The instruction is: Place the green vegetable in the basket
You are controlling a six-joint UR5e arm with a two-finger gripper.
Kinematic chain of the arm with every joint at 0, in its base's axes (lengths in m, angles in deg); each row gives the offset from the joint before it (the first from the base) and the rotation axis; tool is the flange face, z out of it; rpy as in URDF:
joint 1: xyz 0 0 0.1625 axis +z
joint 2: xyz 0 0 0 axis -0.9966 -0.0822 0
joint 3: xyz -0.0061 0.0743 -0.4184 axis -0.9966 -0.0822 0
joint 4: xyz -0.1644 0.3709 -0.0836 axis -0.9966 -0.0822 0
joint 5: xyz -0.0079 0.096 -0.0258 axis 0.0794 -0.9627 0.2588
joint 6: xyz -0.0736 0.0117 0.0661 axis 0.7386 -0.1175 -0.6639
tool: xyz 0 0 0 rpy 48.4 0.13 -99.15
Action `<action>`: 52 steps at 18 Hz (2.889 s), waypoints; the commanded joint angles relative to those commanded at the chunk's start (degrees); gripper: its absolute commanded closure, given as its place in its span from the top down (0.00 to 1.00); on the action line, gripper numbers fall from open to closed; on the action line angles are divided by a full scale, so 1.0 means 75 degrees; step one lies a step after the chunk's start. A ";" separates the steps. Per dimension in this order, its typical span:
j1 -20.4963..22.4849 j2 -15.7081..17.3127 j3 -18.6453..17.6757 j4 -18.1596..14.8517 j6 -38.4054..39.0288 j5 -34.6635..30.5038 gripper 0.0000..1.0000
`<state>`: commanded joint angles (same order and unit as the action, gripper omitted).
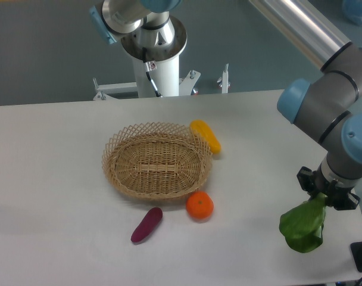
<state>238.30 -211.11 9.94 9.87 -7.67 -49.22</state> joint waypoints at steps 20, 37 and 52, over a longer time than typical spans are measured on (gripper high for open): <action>-0.0023 0.0257 -0.0444 0.0058 -0.0012 0.0070 0.16; -0.1148 0.2752 -0.3560 0.0105 -0.0012 0.0082 0.17; -0.2800 0.3597 -0.5249 0.0117 0.0012 -0.0539 0.18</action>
<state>217.30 -184.14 -29.43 10.75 -7.59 -53.26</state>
